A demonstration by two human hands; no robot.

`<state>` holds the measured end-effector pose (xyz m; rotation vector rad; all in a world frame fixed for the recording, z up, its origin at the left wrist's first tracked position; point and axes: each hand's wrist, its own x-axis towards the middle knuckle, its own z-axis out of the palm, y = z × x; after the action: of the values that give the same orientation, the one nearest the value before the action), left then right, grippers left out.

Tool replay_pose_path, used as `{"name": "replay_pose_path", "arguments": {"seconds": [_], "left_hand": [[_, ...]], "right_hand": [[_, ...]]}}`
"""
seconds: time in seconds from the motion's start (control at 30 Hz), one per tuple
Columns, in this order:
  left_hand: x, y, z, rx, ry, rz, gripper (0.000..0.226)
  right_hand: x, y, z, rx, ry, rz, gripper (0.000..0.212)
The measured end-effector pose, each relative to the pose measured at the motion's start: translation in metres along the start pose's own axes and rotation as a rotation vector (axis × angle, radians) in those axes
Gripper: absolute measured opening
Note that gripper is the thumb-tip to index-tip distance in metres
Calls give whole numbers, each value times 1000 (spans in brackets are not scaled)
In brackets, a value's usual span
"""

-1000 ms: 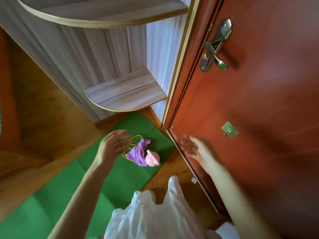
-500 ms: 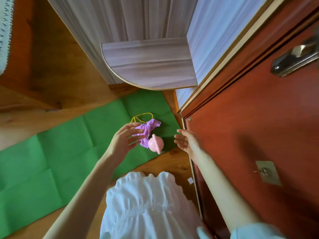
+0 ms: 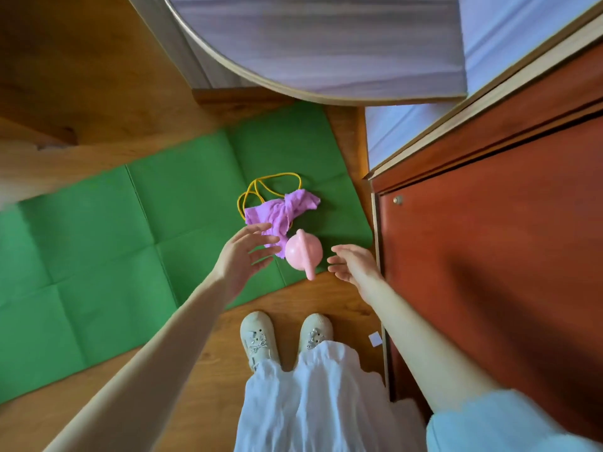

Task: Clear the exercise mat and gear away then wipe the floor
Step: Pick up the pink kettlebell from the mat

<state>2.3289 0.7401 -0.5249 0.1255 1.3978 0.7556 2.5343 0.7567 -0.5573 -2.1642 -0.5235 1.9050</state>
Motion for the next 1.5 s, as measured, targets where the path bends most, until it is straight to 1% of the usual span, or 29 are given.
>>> {"name": "replay_pose_path", "arguments": {"seconds": [0.17, 0.27, 0.4, 0.57, 0.83, 0.97, 1.1, 1.3, 1.37, 1.5], "left_hand": [[65, -44, -15, 22, 76, -49, 22], [96, -72, -28, 43, 150, -77, 22], [131, -107, -41, 32, 207, -75, 21], [167, -143, -46, 27, 212, -85, 21], [207, -168, -50, 9, 192, -84, 23], [221, -180, -54, 1, 192, -103, 22], [226, -192, -58, -22, 182, -128, 21], [215, -196, -66, 18, 164, -152, 22], [211, -194, -71, 31, 170, -153, 22], [194, -194, -76, 33, 237, -183, 22]], "right_hand": [[63, 26, 19, -82, 26, 45, 12], [99, 45, 28, -204, 25, 38, 14], [143, 69, 39, -338, 30, 39, 23], [182, 86, 56, -418, 48, 28, 38], [220, 103, 79, -435, 32, -11, 51], [236, 113, 84, -444, 4, -31, 52], [244, 119, 90, -320, 30, -28, 36], [250, 117, 95, -282, 127, 72, 22], [248, 119, 95, -280, 152, 86, 26], [229, 124, 90, -261, 203, 114, 39]]}}
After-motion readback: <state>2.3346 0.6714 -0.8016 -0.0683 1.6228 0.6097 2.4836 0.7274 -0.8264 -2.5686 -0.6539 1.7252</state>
